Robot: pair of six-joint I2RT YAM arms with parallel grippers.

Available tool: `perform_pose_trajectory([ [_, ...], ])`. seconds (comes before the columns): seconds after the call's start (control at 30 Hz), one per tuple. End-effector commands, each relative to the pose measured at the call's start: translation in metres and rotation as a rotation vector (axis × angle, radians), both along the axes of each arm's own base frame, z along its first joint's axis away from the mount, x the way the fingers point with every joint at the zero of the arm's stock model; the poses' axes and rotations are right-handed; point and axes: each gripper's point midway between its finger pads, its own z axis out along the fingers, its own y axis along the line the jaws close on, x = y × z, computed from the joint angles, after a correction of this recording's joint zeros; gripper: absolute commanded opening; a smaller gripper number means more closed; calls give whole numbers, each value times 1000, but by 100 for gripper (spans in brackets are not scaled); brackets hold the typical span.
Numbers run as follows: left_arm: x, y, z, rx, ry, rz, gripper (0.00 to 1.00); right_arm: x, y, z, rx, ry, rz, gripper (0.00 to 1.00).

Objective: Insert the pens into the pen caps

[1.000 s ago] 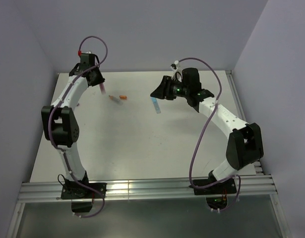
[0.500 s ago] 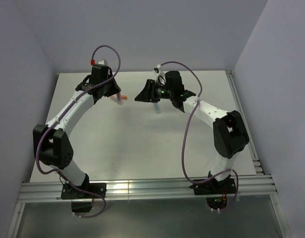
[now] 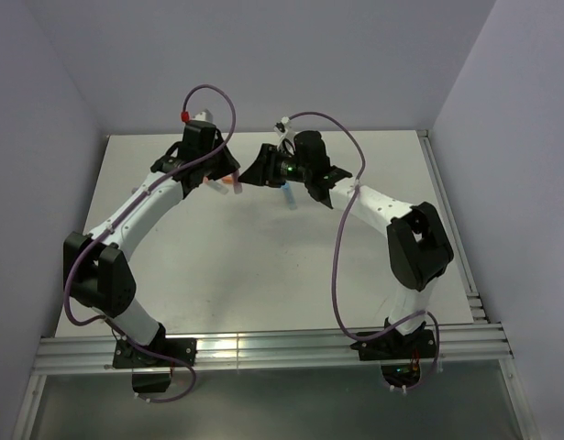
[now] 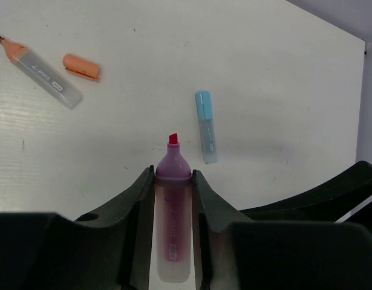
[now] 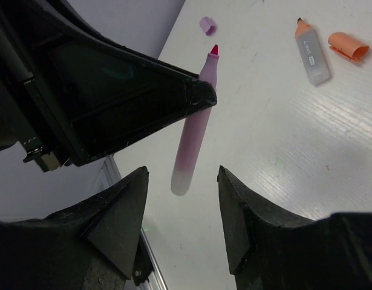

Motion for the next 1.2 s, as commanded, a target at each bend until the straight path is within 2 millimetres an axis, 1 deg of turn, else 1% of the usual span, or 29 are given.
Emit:
perform_pose_trajectory([
  [0.0,1,-6,28,-46,-75,6,0,12,7,17,10,-56,-34,58],
  [0.13,-1,-9,34,-48,-85,0,0,17,8,10,-4,-45,-50,57],
  [0.4,-3,-14,37,-55,-93,-9,0,18,16,6,-5,-30,-55,57],
  [0.63,-3,-19,30,-59,-81,-13,0,17,19,5,1,-20,-52,56],
  [0.83,-1,-25,32,-71,-90,-17,0,15,20,3,1,-10,-52,54],
  [1.17,-3,-31,29,-73,-86,-27,0,15,22,2,7,7,-50,48],
])
